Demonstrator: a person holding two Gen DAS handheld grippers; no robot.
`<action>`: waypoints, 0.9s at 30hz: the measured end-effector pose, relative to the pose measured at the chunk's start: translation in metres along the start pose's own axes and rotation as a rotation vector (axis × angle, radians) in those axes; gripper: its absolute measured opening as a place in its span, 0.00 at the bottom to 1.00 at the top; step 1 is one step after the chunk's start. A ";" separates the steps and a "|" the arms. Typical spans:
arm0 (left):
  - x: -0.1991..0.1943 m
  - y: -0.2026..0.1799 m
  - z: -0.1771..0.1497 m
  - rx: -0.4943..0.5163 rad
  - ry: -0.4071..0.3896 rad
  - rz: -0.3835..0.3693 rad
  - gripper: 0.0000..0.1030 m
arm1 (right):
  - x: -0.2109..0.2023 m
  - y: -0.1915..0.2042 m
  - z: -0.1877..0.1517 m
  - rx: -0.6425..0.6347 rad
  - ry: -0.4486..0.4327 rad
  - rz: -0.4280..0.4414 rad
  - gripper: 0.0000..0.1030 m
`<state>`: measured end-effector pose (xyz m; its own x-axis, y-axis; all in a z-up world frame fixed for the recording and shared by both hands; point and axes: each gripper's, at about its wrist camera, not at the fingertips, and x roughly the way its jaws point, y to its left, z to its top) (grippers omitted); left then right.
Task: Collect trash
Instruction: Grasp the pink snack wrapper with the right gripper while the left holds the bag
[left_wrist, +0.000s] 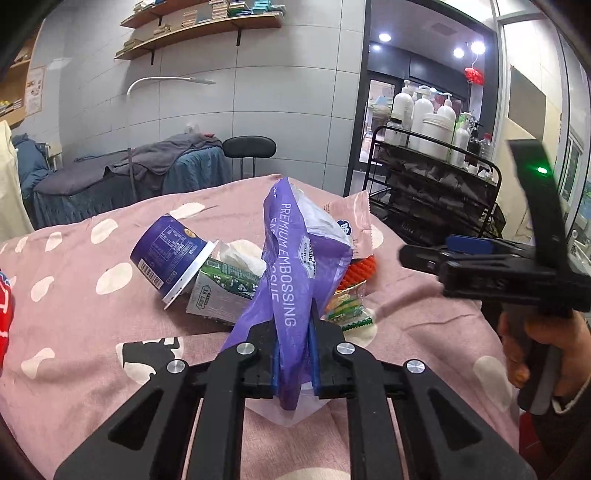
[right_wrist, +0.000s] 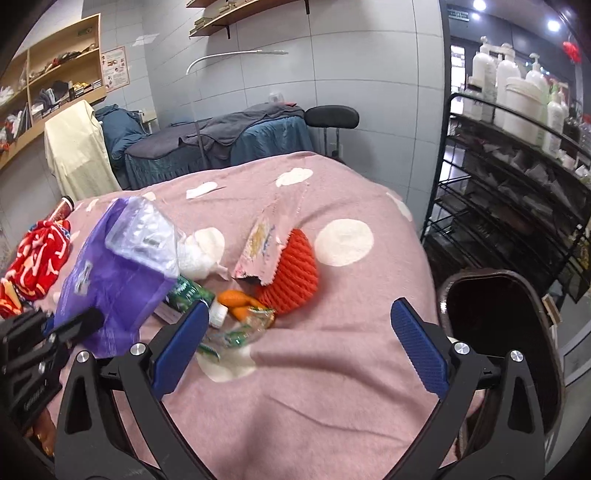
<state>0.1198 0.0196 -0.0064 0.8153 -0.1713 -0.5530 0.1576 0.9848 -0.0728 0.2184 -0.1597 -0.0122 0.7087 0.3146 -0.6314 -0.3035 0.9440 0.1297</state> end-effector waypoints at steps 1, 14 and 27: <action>-0.002 0.000 0.000 -0.005 -0.006 0.000 0.11 | 0.007 0.001 0.004 0.004 0.014 0.009 0.83; -0.015 0.005 -0.003 -0.027 -0.040 0.003 0.11 | 0.067 0.010 0.021 0.063 0.148 0.097 0.28; -0.016 0.002 -0.004 -0.028 -0.044 -0.014 0.11 | 0.018 0.023 0.024 -0.013 0.009 0.152 0.03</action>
<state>0.1047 0.0245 -0.0004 0.8370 -0.1857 -0.5147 0.1541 0.9826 -0.1039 0.2401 -0.1296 -0.0021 0.6481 0.4525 -0.6125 -0.4149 0.8843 0.2142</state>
